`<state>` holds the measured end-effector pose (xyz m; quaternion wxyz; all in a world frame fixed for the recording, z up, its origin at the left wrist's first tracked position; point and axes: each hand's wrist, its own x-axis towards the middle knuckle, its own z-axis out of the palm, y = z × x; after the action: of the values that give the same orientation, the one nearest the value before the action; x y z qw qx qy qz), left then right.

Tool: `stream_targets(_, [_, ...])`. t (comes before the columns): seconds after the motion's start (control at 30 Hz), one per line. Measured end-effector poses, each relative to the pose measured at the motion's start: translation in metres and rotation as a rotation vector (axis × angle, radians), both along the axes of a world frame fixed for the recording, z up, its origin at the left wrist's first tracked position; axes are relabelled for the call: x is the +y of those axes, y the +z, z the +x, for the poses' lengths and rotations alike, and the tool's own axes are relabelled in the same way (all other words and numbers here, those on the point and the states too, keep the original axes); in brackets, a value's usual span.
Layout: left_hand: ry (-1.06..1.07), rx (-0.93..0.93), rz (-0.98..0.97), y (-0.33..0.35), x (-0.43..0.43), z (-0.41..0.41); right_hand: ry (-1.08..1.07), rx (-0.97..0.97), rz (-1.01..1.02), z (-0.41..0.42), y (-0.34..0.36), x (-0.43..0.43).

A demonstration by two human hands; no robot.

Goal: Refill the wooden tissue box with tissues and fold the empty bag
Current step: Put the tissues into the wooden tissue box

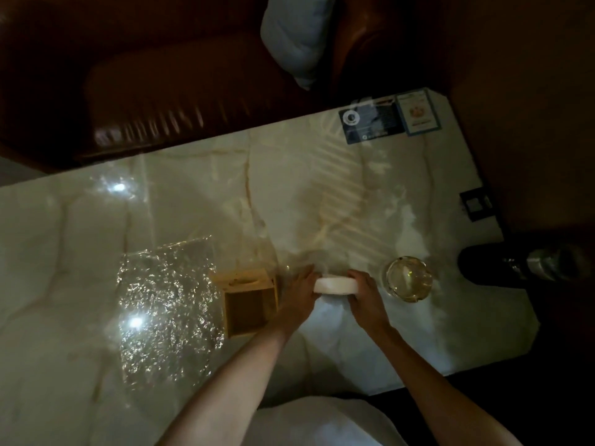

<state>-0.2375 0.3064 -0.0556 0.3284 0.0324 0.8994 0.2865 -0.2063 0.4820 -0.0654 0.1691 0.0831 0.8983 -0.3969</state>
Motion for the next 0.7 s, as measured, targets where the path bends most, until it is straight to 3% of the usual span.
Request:
stream_targets(0.1, [0.15,-0.015,0.126,0.009,-0.002,-0.008,-0.149,-0.156,-0.277,-0.018,0.011,0.009])
stream_targets(0.2, [0.377,-0.186,0.355,0.031,-0.005,-0.007,-0.29,-0.273,-0.566,-0.025,0.031,0.022])
stream_targets(0.37, [0.655,-0.384,0.753,0.066,0.001,0.007,-0.368,-0.306,-0.782,-0.021,0.063,0.022])
stream_targets(0.7, [0.801,-0.395,0.941,0.108,-0.009,0.046,-0.313,-0.264,-0.768,0.007,0.111,-0.011])
